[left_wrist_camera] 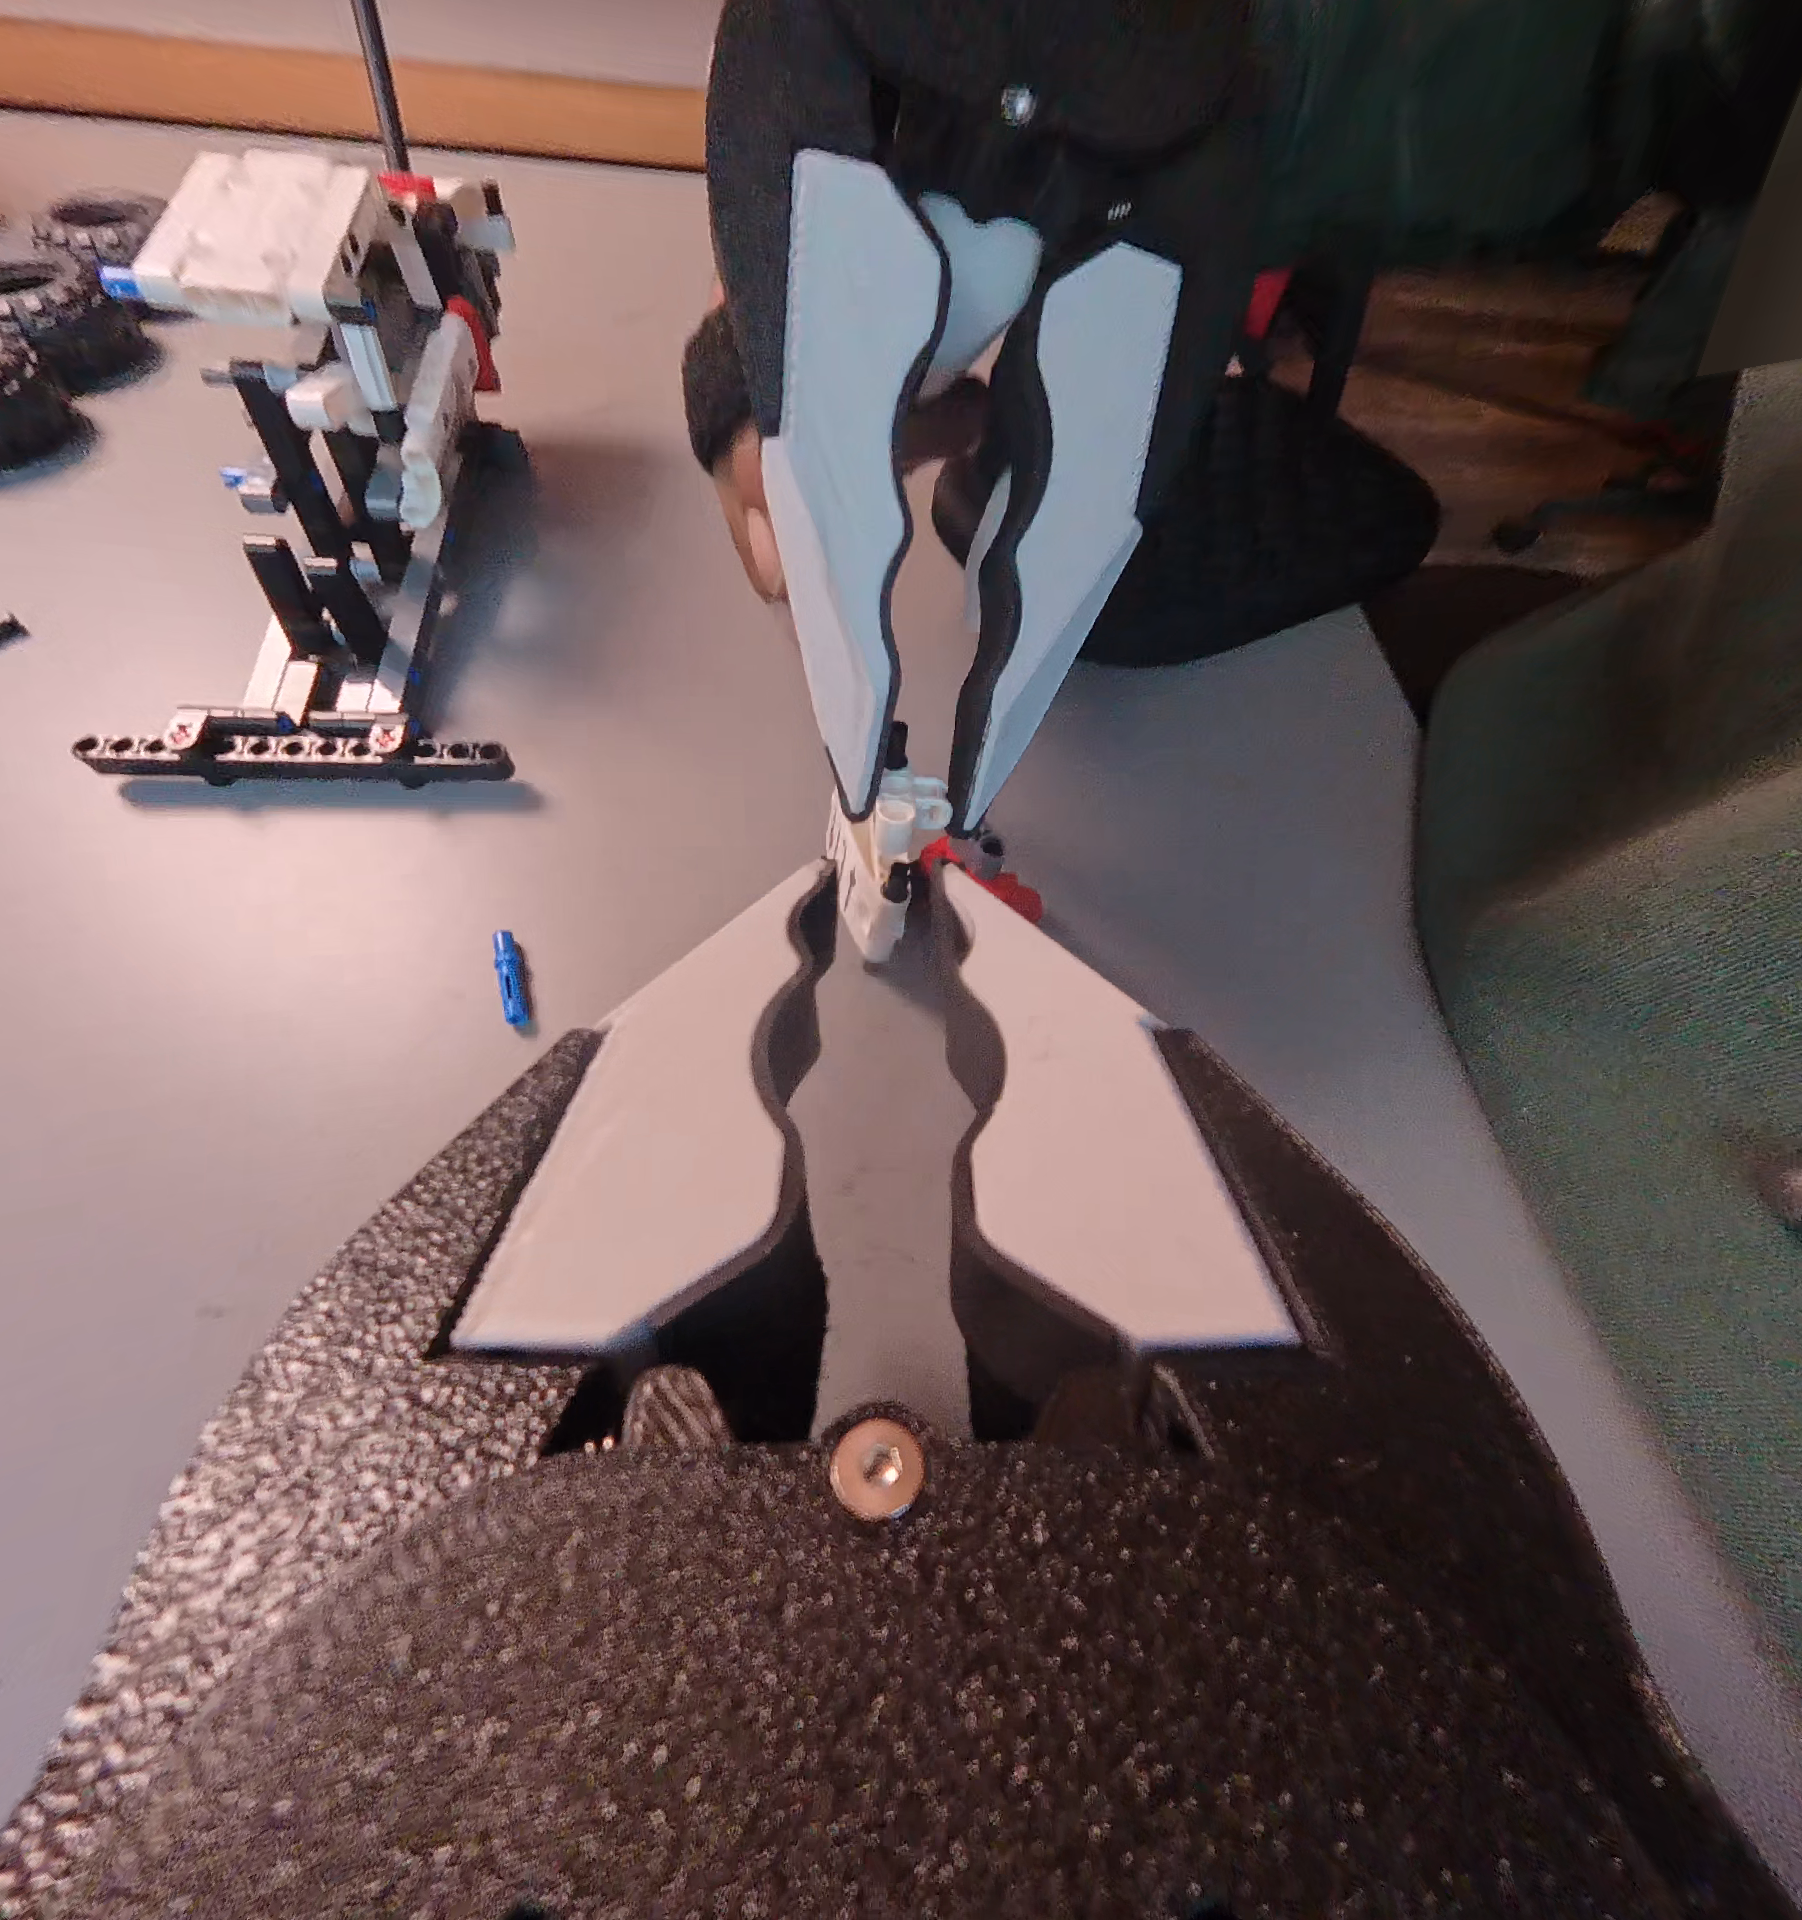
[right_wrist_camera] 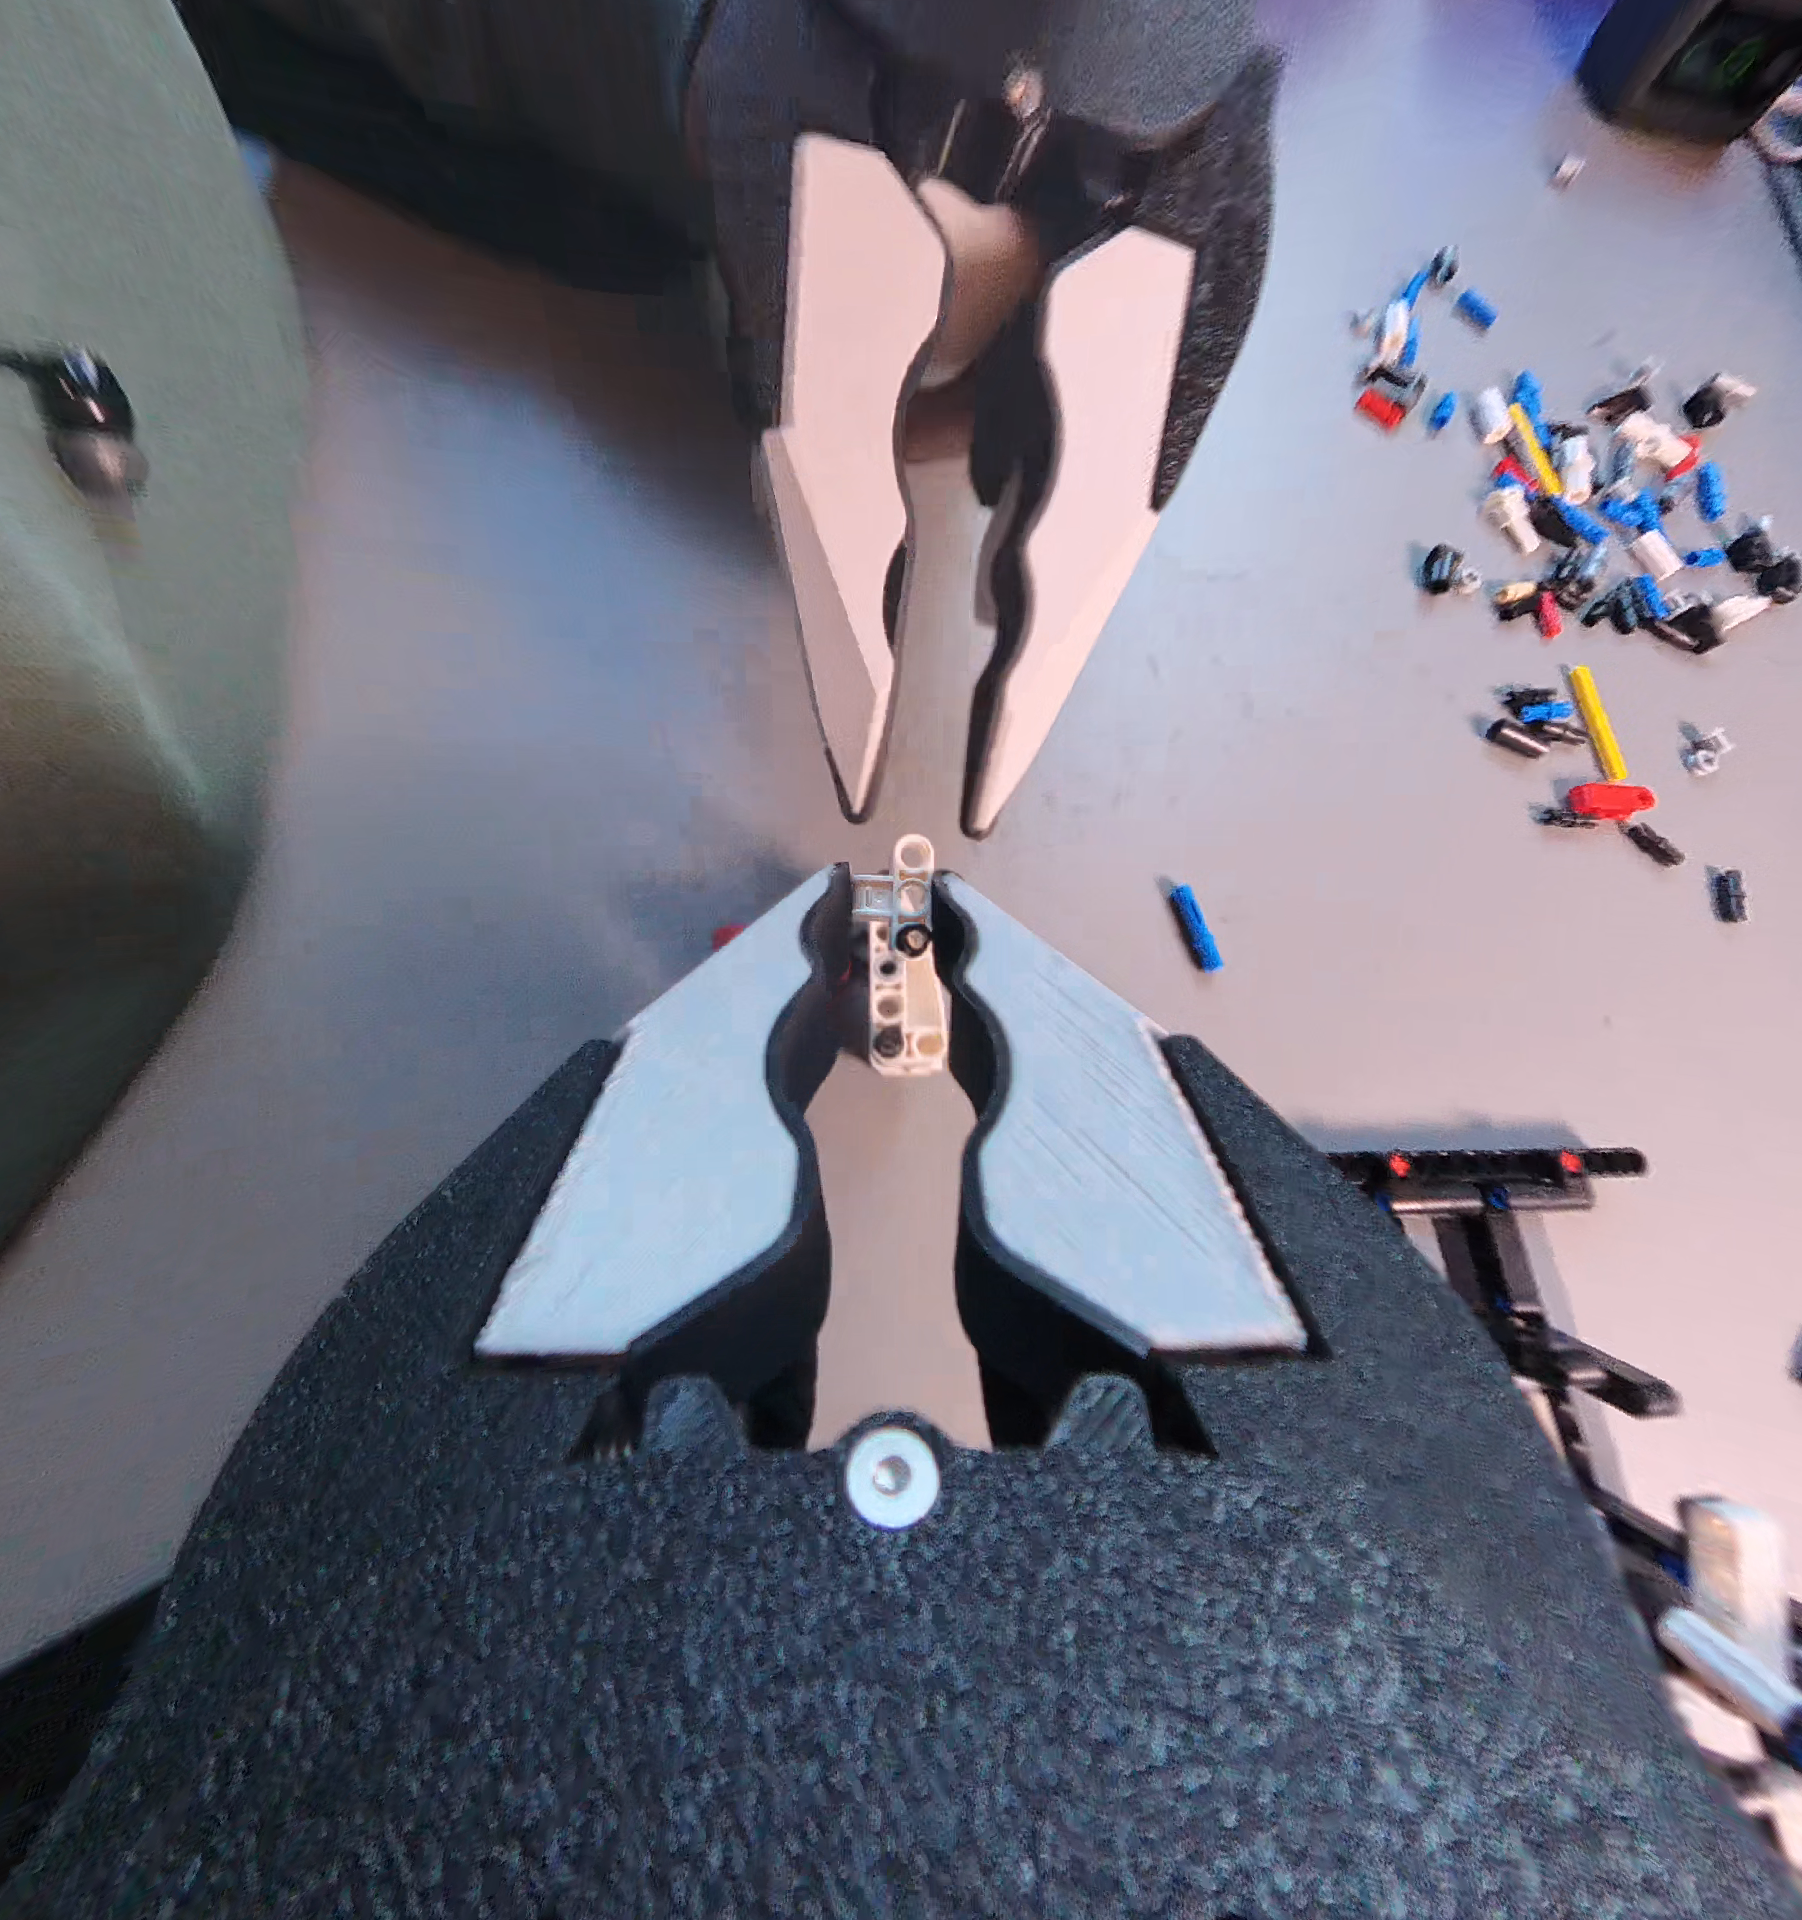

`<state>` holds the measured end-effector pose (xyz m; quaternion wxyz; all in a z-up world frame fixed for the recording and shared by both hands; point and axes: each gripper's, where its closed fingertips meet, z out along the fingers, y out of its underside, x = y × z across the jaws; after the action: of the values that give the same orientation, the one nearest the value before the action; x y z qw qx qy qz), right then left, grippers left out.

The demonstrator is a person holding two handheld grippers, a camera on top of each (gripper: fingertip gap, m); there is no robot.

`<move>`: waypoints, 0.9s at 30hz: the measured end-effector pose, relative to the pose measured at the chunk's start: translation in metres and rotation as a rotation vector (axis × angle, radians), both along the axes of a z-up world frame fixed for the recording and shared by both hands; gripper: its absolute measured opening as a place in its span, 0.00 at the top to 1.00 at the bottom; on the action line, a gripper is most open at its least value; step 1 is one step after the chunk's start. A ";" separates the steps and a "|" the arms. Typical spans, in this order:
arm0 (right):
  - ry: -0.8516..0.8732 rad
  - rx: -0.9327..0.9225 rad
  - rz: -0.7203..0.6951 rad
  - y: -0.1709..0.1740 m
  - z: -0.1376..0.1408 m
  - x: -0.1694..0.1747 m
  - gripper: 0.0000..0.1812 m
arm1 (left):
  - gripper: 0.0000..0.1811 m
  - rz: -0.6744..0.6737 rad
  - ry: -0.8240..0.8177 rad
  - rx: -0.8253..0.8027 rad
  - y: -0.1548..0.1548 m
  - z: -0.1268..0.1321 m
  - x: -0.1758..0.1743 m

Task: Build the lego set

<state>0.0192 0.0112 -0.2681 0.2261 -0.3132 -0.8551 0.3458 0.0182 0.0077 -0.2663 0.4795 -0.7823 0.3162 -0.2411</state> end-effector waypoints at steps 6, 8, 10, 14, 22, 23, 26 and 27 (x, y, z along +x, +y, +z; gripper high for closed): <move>-0.140 0.163 0.083 -0.002 -0.010 0.002 0.92 | 0.84 -0.017 0.109 -0.141 0.002 -0.028 0.004; -0.170 0.193 0.095 -0.002 -0.011 0.002 0.92 | 0.85 -0.025 0.124 -0.146 0.004 -0.030 0.007; -0.202 0.220 0.105 -0.004 -0.012 0.003 0.92 | 0.87 -0.038 0.125 -0.156 0.005 -0.031 0.010; -0.229 0.298 0.111 -0.002 -0.013 0.003 0.92 | 0.93 -0.048 0.136 -0.151 0.006 -0.032 0.011; -0.289 0.386 0.098 0.007 -0.014 0.002 0.92 | 0.95 -0.036 0.168 -0.124 0.012 -0.033 0.010; -0.298 0.388 0.087 0.007 -0.015 0.002 0.92 | 0.95 -0.024 0.172 -0.121 0.012 -0.033 0.009; -0.324 0.382 0.046 0.009 -0.015 0.003 0.92 | 0.95 0.006 0.174 -0.127 0.014 -0.033 0.010; -0.334 0.380 0.038 0.010 -0.015 0.004 0.92 | 0.95 0.012 0.173 -0.133 0.014 -0.033 0.010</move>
<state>0.0230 0.0208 -0.2833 0.1303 -0.3018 -0.9359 0.1265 0.0287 0.0221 -0.2996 0.3988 -0.8323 0.3348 -0.1903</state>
